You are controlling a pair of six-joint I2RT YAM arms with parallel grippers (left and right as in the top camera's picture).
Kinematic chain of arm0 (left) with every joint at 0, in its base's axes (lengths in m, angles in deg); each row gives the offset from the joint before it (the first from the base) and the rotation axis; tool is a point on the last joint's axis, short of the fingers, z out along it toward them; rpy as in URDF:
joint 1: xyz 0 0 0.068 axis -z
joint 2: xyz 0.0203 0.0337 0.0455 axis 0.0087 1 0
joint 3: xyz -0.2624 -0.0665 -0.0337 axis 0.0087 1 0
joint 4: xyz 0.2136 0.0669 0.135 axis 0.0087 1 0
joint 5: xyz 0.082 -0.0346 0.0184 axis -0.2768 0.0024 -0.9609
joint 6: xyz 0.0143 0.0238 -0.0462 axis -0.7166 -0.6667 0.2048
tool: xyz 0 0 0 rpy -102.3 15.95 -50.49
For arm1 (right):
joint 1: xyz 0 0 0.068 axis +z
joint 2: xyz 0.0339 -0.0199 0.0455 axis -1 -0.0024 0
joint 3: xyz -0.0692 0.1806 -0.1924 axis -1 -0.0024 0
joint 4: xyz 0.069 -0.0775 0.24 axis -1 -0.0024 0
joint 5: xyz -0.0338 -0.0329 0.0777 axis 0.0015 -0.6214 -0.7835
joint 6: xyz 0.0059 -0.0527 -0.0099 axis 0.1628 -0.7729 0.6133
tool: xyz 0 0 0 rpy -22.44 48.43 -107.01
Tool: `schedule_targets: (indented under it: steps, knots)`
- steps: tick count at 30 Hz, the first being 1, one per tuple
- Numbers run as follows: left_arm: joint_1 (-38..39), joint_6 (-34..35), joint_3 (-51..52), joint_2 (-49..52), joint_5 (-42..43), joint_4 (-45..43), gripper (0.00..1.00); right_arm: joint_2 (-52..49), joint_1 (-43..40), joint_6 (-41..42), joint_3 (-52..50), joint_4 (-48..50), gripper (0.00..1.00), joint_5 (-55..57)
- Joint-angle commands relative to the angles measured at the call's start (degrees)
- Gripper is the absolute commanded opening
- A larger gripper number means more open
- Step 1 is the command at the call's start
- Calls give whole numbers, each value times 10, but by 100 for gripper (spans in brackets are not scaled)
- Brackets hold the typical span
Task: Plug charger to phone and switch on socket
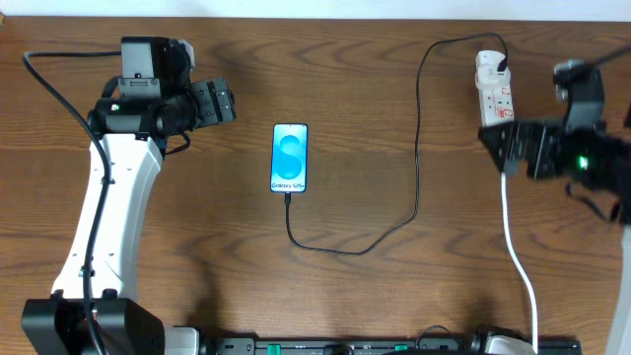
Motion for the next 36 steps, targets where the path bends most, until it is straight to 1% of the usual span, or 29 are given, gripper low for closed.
schedule_targets:
  steps: [1,10,13,18,20,23,25,27,33,36]
  knots:
    - [-3,-5,-3,-5,-8,0,95,37,3,-12,1,-22,99,1]
    - [-3,-5,-3,-5,-8,0,95,104,3,-21,1,-72,99,11]
    - [-3,-5,-3,-5,-8,0,95,136,14,-21,1,-87,99,15]
    - [-3,-5,-3,-5,-8,0,95,185,15,-32,-23,-77,99,26]
    - [-3,-5,-3,-5,-8,0,95,208,17,-31,-57,-46,99,39]
    - [-3,-5,-3,-5,-8,0,95,266,40,-31,-152,62,99,47]
    - [-3,-5,-3,-5,-8,0,95,308,63,-29,-229,158,99,50]
    - [-3,-5,-3,-5,-8,0,95,355,91,-22,-323,276,99,56]
    - [-3,-5,-3,-5,-8,0,95,478,143,70,-568,572,99,120]
    - [-3,-5,-3,-5,-8,0,95,531,154,87,-662,662,99,162]
